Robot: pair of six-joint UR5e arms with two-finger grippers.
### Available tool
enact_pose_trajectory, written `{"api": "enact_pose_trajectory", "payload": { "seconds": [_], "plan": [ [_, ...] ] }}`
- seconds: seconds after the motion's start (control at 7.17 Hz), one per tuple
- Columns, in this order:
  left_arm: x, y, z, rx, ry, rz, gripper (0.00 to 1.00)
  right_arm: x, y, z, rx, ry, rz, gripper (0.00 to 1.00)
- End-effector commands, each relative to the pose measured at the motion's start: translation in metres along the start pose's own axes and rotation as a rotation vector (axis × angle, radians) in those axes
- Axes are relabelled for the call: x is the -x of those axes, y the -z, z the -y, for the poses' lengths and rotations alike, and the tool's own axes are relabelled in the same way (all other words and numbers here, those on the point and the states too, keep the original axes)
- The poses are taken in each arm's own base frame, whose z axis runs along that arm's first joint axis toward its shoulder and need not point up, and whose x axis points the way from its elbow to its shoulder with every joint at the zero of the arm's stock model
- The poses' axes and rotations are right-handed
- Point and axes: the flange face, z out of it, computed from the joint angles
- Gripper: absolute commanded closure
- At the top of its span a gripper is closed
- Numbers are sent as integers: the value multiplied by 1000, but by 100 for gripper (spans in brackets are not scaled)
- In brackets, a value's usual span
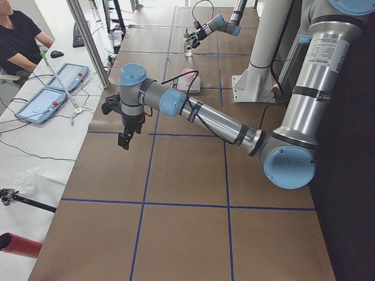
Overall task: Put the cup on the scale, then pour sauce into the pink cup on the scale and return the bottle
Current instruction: 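Lower the glass bottle onto the table with the right gripper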
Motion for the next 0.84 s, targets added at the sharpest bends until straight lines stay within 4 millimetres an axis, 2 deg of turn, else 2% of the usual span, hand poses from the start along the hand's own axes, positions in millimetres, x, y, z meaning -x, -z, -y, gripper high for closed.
{"api": "enact_pose_trajectory", "payload": {
  "seconds": [0.0,0.14,0.28,0.42,0.7],
  "plan": [
    [0,0,0,0,0,-1,0,-9,8,-7,58,13,20,0],
    [0,0,1,-1,-1,-1,0,-17,11,-12,83,21,21,0],
    [0,1,1,-1,-1,-1,0,-17,21,-8,111,17,47,0],
    [-1,0,1,0,0,-2,0,-22,35,-1,136,17,60,0],
    [0,0,1,-1,1,-1,0,-14,54,18,190,-3,43,0]
  ]
}}
